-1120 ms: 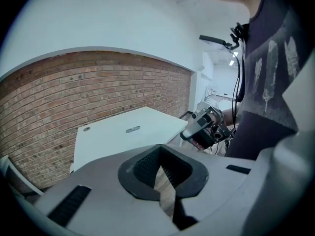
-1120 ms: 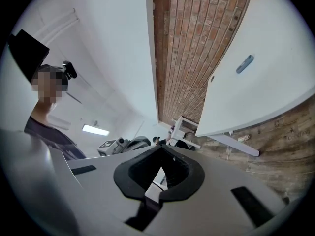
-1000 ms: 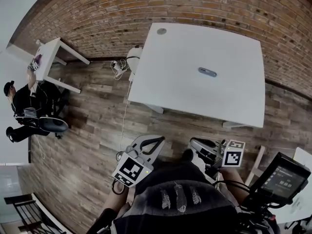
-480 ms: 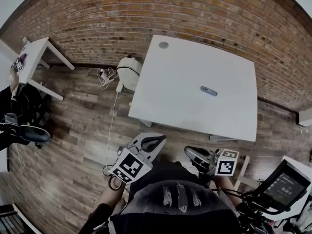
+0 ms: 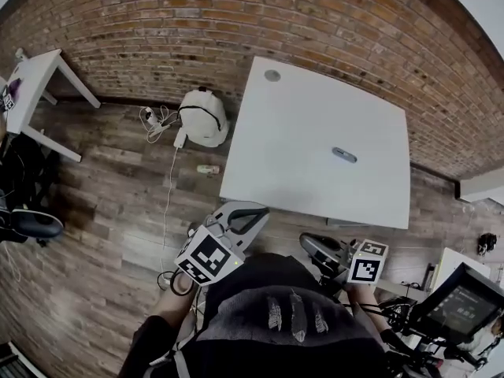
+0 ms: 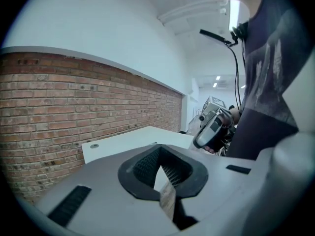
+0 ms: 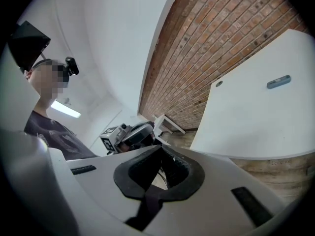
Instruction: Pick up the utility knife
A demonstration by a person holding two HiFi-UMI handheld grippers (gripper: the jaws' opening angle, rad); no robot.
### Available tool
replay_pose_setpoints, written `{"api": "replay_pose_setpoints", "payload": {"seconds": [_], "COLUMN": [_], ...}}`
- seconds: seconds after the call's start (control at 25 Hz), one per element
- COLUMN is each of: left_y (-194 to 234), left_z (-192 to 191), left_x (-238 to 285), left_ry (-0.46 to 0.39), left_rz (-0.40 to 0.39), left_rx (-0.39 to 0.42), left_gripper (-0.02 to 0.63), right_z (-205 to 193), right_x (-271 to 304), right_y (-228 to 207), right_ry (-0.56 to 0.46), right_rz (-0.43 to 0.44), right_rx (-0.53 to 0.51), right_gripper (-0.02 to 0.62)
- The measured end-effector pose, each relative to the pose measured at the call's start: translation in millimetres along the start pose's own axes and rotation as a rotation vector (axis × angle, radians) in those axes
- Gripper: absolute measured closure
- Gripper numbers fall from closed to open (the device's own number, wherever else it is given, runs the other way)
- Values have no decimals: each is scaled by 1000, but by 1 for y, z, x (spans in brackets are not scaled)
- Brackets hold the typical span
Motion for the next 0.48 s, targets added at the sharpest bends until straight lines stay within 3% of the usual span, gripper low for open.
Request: {"api": "replay_pose_setpoints", "payload": {"seconds": [0.24, 0.48], "left_y": [15, 26], "left_z": [-5, 0], "left_x": [-7, -4], "left_ry": [-42, -33], "left_rz": [-5, 10], "left_rx": [-24, -23], "left_gripper": [611, 611], "right_z": [5, 13], "right_x": [16, 31], "right_y": [3, -4], "right_ry": [47, 65], "right_rz": [-34, -2], "right_rx": [-31, -42], "right_gripper": [595, 595]}}
Point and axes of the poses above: the fingertips, and each gripper's own axes: x forward along the fingers, y to its left, z out of its top, the point moved 4 cm from there along -x, backward along the fingers, and after that the axes turned 7 degrees about -x, right-handed, at the moved point
